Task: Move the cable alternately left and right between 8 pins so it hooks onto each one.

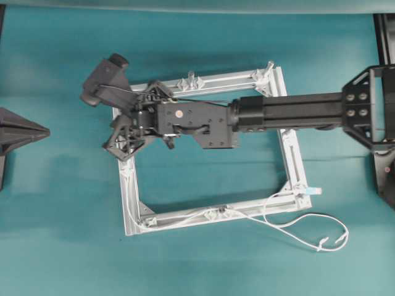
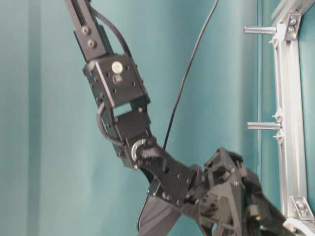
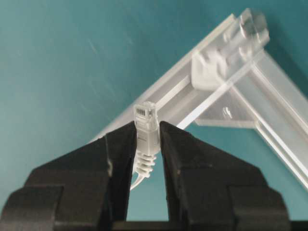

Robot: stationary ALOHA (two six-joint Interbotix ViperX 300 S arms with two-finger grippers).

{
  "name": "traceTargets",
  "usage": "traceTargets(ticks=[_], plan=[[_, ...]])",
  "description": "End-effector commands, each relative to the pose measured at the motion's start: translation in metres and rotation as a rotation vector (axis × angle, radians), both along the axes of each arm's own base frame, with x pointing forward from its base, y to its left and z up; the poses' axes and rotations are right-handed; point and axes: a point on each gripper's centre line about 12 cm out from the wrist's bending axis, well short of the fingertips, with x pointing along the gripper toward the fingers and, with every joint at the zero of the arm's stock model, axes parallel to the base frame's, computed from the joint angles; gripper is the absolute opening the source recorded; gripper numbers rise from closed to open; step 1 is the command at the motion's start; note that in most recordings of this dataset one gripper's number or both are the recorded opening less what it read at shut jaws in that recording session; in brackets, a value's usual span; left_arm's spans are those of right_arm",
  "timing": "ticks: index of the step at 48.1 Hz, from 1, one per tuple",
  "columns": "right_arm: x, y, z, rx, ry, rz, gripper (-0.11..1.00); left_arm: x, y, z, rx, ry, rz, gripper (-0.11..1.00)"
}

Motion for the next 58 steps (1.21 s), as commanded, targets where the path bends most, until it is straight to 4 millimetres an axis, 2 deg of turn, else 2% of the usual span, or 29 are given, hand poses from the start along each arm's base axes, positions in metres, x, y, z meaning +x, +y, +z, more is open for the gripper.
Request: traceTargets(ticks=[1, 11, 25, 36, 42, 53, 58], plan=[[0.011, 0.003, 0.024, -0.006, -0.058, 0.028, 0.19, 0.002, 0.0, 0.008, -0.011, -0.02, 0.002, 0.0], [0.022, 0.005, 0.023, -0.02, -0.063, 0.084, 0.19, 0.002, 0.0, 0.007, -0.012, -0.017, 0.002, 0.0], [0.045, 0.005, 0.036, -0.073, -0.115, 0.149, 0.19, 0.002, 0.0, 0.007, -0.006, -0.016, 0.0, 0.0], [0.059, -0.002, 0.026, -0.095, -0.105, 0.158, 0.19, 0.002, 0.0, 0.007, -0.008, -0.017, 0.001, 0.0], [0.062, -0.019, 0.027, -0.1, -0.12, 0.134, 0.19, 0.002, 0.0, 0.006, -0.008, -0.015, 0.001, 0.0], [0.063, -0.065, 0.034, -0.115, -0.156, 0.062, 0.19, 0.002, 0.0, 0.006, -0.008, -0.015, 0.001, 0.0], [0.065, -0.077, 0.038, -0.125, -0.174, 0.043, 0.19, 0.002, 0.0, 0.006, -0.008, -0.015, 0.001, 0.0]])
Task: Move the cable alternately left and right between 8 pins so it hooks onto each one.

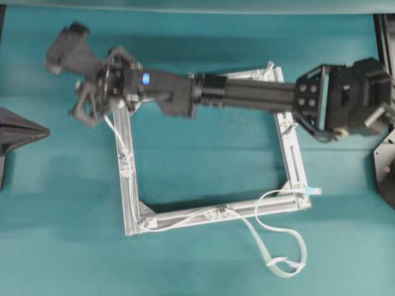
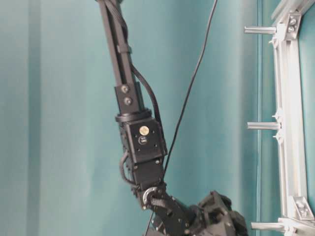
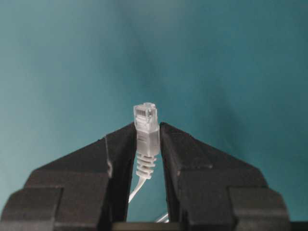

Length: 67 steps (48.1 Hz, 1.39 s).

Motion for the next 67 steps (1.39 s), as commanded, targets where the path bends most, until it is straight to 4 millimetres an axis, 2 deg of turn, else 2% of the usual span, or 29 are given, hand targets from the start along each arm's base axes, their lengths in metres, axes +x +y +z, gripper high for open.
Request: traceTargets(ticks=[1, 25, 33, 41, 54, 62, 67], plan=[[0.006, -0.005, 0.034, -0.027, -0.078, 0.0, 0.19, 0.002, 0.0, 0.006, 0.002, -0.012, -0.001, 0.0], [-0.003, -0.033, 0.029, -0.041, -0.036, -0.061, 0.19, 0.002, 0.0, 0.008, 0.001, -0.017, 0.0, 0.0], [-0.011, -0.041, 0.027, -0.002, -0.006, -0.139, 0.19, 0.002, 0.0, 0.007, 0.001, -0.015, 0.0, 0.0], [-0.018, -0.047, 0.036, 0.017, -0.02, -0.248, 0.19, 0.002, 0.0, 0.008, 0.002, -0.02, 0.0, 0.0], [-0.035, -0.043, 0.04, 0.034, 0.019, -0.274, 0.19, 0.002, 0.0, 0.006, -0.001, -0.014, 0.0, 0.0], [-0.035, -0.036, 0.043, 0.08, -0.061, -0.264, 0.19, 0.002, 0.0, 0.008, -0.003, -0.019, 0.001, 0.0], [-0.041, -0.028, 0.04, 0.105, -0.046, -0.29, 0.19, 0.002, 0.0, 0.008, -0.005, -0.016, 0.001, 0.0]])
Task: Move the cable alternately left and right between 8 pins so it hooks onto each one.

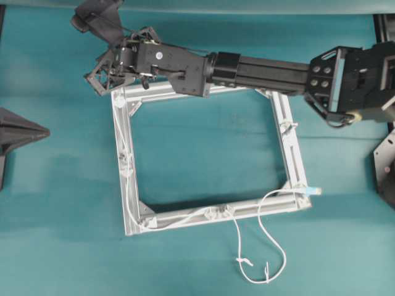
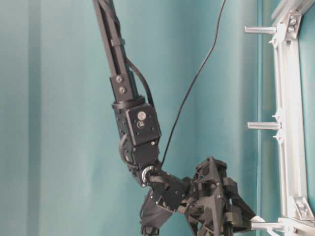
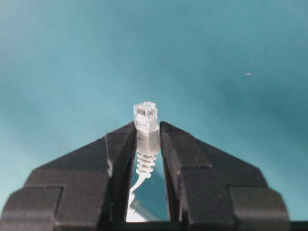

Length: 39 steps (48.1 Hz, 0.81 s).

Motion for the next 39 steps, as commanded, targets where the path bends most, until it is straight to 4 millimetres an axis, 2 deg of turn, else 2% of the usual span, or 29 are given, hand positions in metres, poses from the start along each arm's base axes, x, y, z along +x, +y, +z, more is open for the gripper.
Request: traceTargets(ticks=[1, 8, 19, 24, 32, 39], plan=[[-0.005, 0.01, 0.039, -0.006, -0.059, -0.001, 0.19, 0.002, 0.0, 0.008, -0.003, -0.016, -0.001, 0.0], [-0.017, 0.027, 0.038, 0.003, -0.05, 0.024, 0.19, 0.002, 0.0, 0.005, -0.006, -0.009, 0.0, 0.0], [-0.043, 0.04, 0.027, 0.053, -0.045, -0.006, 0.19, 0.002, 0.0, 0.005, -0.004, -0.008, -0.001, 0.0], [-0.051, 0.048, 0.028, 0.065, -0.068, 0.002, 0.19, 0.002, 0.0, 0.006, -0.004, -0.011, -0.001, 0.0], [-0.056, 0.064, 0.023, 0.069, -0.064, 0.04, 0.19, 0.002, 0.0, 0.006, -0.004, -0.011, -0.001, 0.0], [-0.054, 0.08, 0.017, 0.067, -0.08, 0.088, 0.19, 0.002, 0.0, 0.005, -0.004, -0.01, -0.001, 0.0]])
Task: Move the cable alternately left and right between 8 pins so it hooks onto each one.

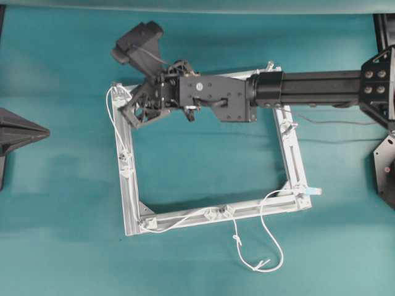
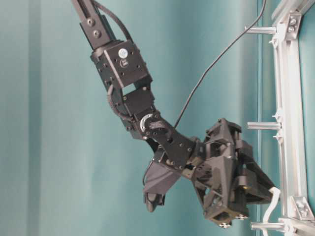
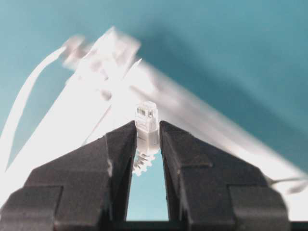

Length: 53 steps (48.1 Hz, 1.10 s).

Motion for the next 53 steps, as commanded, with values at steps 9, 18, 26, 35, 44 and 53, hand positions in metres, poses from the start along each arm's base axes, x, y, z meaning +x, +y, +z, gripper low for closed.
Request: traceTargets(ticks=[9, 18, 26, 35, 44, 53], plan=[[0.001, 0.022, 0.027, -0.015, -0.074, 0.061, 0.19, 0.002, 0.0, 0.007, -0.001, -0.017, -0.001, 0.0], [-0.001, 0.032, 0.027, -0.036, -0.107, 0.131, 0.19, 0.002, 0.0, 0.006, -0.002, -0.016, -0.001, 0.0], [0.0, 0.038, 0.026, -0.04, -0.109, 0.151, 0.19, 0.002, 0.0, 0.007, -0.001, -0.017, -0.001, 0.0], [-0.008, 0.047, 0.023, -0.04, -0.075, 0.166, 0.19, 0.002, 0.0, 0.006, -0.002, -0.016, -0.001, 0.0], [-0.024, 0.051, 0.026, -0.038, -0.057, 0.172, 0.19, 0.002, 0.0, 0.007, -0.001, -0.017, -0.001, 0.0], [-0.046, 0.052, 0.025, -0.04, -0.018, 0.177, 0.19, 0.002, 0.0, 0.006, -0.002, -0.016, -0.001, 0.0]])
